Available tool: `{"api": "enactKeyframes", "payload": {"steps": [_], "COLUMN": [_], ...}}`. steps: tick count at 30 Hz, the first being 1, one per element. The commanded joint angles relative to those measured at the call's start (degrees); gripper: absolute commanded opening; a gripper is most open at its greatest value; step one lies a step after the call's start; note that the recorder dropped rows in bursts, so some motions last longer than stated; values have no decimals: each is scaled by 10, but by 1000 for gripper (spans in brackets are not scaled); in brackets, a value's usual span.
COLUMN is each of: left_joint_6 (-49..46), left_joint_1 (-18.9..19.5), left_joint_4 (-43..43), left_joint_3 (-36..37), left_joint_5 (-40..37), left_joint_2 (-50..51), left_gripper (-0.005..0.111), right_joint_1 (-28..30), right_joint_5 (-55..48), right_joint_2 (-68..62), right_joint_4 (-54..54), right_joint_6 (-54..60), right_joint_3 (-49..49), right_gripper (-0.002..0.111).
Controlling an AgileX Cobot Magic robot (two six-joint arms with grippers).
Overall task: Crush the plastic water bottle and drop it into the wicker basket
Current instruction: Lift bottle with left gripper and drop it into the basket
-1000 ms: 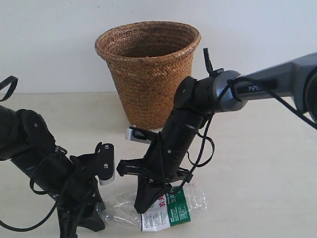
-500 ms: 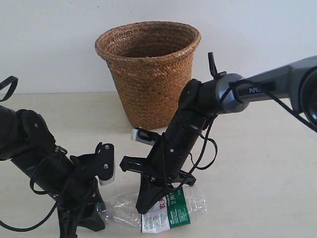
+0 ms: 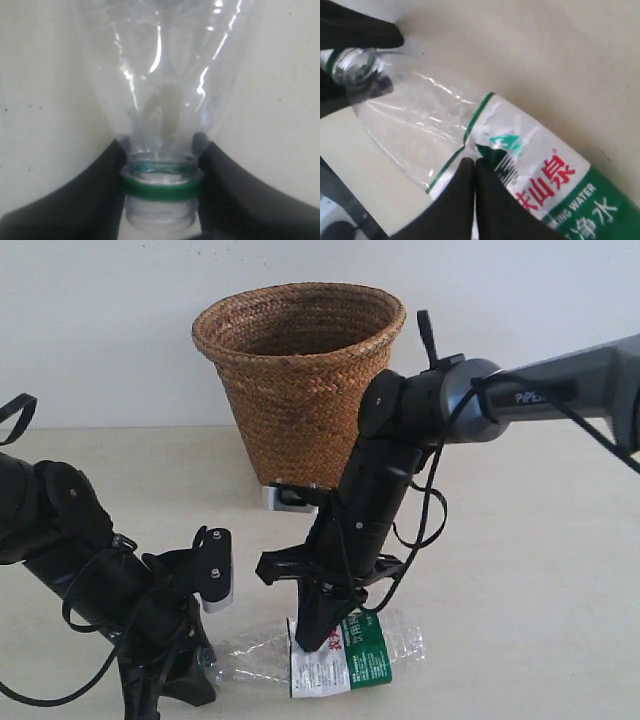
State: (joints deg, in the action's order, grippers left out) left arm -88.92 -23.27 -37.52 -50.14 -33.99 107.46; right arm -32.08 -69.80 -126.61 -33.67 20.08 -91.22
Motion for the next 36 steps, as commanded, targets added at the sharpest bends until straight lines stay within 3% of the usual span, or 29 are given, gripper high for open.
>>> {"api": "enactKeyframes", "payload": {"steps": [1,5,8,19,23,25,27,28,29,30,31,32,33,35,36], "left_joint_6": [6,6,6,-41,-8,17,52,86,86,85,85,85,108,123,123], "left_joint_1": [1,1,1,1,1,3,22,32,35,34,34,34,34,34,34], "left_joint_4": [-2,-4,-6,-7,-12,-12,-12,-19,-25,-25,-22,-21,-21,-21,-21], "left_joint_3": [2,2,1,-4,-61,-107,-181,-233,-250,-297,-323,-367,-393,-405,-405], "left_joint_5": [-2,-2,-2,-47,-93,-94,-54,53,99,166,161,151,166,166,166], "left_joint_2": [-3,-4,-21,-144,-171,-171,-168,-159,-149,-116,-100,-63,-39,-27,-27], "left_gripper": [4,4,4,4,4,4,4,4,6,21,31,66,93,105,103], "right_joint_1": [2,2,15,232,324,343,342,342,342,342,342,342,342,342,342], "right_joint_5": [-2,-2,-2,-2,37,79,114,119,118,115,114,113,108,103,103], "right_joint_2": [59,119,177,335,334,334,334,334,334,334,334,334,334,334,334], "right_joint_4": [9,6,64,135,135,130,113,81,72,59,56,55,52,42,40], "right_joint_6": [71,117,116,115,115,113,113,129,140,152,153,153,153,153,154], "right_joint_3": [3,5,32,184,225,242,259,261,261,261,261,261,261,261,261], "right_gripper": [0,0,0,0,0,0,0,0,0,0,0,0,0,0,0]}}
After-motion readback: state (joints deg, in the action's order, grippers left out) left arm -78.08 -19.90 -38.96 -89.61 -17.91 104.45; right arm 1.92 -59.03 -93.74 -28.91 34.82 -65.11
